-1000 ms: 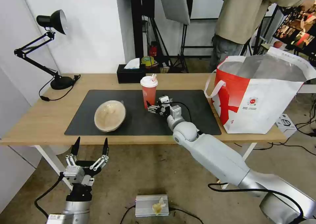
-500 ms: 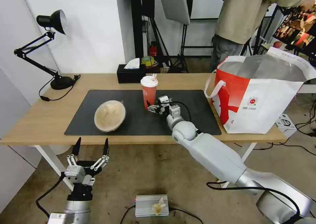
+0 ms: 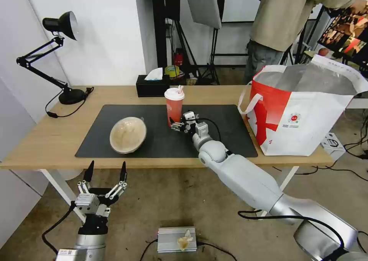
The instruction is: Pick up the trash from the table and place it into the takeout bag.
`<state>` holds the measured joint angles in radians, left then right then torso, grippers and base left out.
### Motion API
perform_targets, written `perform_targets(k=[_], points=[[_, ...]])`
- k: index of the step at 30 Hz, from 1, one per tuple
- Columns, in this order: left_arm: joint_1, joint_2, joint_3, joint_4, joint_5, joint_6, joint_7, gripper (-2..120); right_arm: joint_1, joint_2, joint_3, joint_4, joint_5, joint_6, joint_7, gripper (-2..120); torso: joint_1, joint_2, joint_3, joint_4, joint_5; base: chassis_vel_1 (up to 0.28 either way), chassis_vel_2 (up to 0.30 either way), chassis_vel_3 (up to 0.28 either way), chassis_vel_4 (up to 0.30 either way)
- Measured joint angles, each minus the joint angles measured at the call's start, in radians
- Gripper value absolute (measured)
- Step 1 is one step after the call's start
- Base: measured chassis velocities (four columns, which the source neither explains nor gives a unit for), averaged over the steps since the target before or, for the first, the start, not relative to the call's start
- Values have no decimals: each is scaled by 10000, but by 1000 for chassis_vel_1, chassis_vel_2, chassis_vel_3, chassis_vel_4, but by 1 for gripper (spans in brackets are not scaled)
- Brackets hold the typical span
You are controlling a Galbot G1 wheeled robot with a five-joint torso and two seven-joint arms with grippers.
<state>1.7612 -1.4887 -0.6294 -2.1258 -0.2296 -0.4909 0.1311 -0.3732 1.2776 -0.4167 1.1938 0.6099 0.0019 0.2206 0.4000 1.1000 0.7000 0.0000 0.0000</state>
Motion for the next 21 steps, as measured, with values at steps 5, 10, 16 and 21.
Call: perform_targets(k=[5,10,16,21], points=[[-27,13,1,46,1,-2,2,100,43,187,28,-318,-121,104,-89,100,0,-1,0,0,0,0,0,0,0],[-52,27,1,84,-9,-2,2,100,98,349,40,-543,-173,168,-153,100,0,0,0,0,0,0,0,0,0],[-85,49,-11,150,-48,-2,2,100,124,565,129,-811,-262,244,-246,100,0,0,0,0,-1,0,0,0,0],[-106,63,-27,182,-81,-3,2,100,128,733,231,-1052,-374,315,-306,100,0,-1,0,0,0,0,0,0,0]])
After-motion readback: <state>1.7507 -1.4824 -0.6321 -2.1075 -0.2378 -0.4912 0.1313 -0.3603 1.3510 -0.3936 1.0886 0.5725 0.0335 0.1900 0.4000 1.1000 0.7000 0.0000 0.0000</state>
